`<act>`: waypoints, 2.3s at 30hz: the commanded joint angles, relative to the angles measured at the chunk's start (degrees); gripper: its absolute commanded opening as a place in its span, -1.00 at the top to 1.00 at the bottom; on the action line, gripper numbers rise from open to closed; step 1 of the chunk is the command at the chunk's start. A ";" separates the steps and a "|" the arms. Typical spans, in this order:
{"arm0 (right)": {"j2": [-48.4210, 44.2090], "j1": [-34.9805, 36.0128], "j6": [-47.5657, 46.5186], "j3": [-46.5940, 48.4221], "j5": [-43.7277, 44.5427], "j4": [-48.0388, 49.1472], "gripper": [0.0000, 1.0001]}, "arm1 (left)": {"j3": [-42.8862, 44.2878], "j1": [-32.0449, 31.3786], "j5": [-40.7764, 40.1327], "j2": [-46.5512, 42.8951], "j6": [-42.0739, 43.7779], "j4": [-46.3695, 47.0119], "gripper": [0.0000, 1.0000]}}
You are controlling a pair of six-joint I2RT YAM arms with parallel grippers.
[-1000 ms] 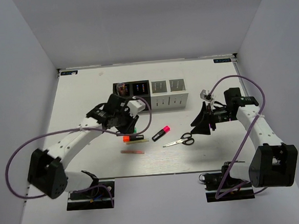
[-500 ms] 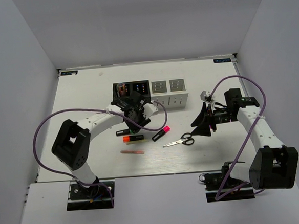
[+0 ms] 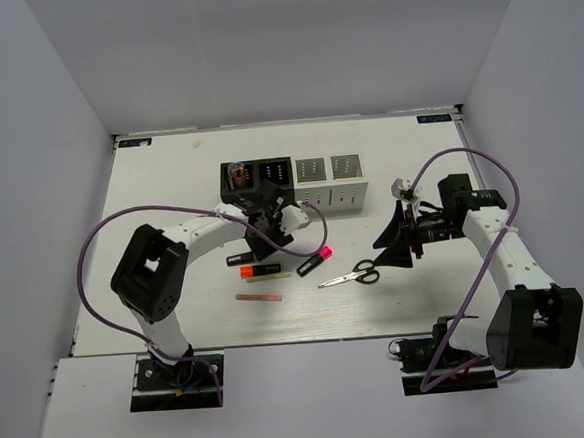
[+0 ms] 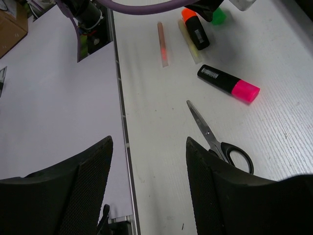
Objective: Sort the stationery into containers
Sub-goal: Pick up the pen from the center of the board.
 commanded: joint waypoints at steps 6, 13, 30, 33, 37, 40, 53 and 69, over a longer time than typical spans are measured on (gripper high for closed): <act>-0.19 0.06 -2.02 0.88 -1.79 -1.92 -0.29 | 0.74 1.19 0.19 0.79 1.29 1.83 -0.21; 0.07 0.06 -3.17 1.23 -1.96 -2.98 -0.29 | 1.79 2.69 2.46 3.07 0.85 1.48 -0.21; -0.72 -0.02 -6.77 2.11 -2.66 -6.58 -0.29 | 4.08 5.68 10.64 7.82 -1.00 -5.02 -0.21; -0.72 -0.12 -7.83 2.38 -2.75 -7.37 -0.29 | 3.99 5.59 10.82 8.43 -1.96 -5.73 -0.10; -1.60 -0.03 -8.44 2.38 -2.93 -7.81 -0.29 | 3.11 5.59 9.86 9.13 -2.75 -5.47 0.37; -1.77 -0.03 -8.97 2.38 -3.19 -8.34 -0.29 | 1.62 5.68 8.45 8.79 -3.72 -4.07 0.58; -2.30 -0.03 -8.01 2.11 -3.46 -7.64 -0.81 | 5.13 5.33 8.18 -4.04 -9.87 1.56 0.99; -6.86 -0.03 10.25 -2.01 -0.12 8.15 -0.81 | 9.17 5.33 8.46 -11.97 -28.40 33.01 0.99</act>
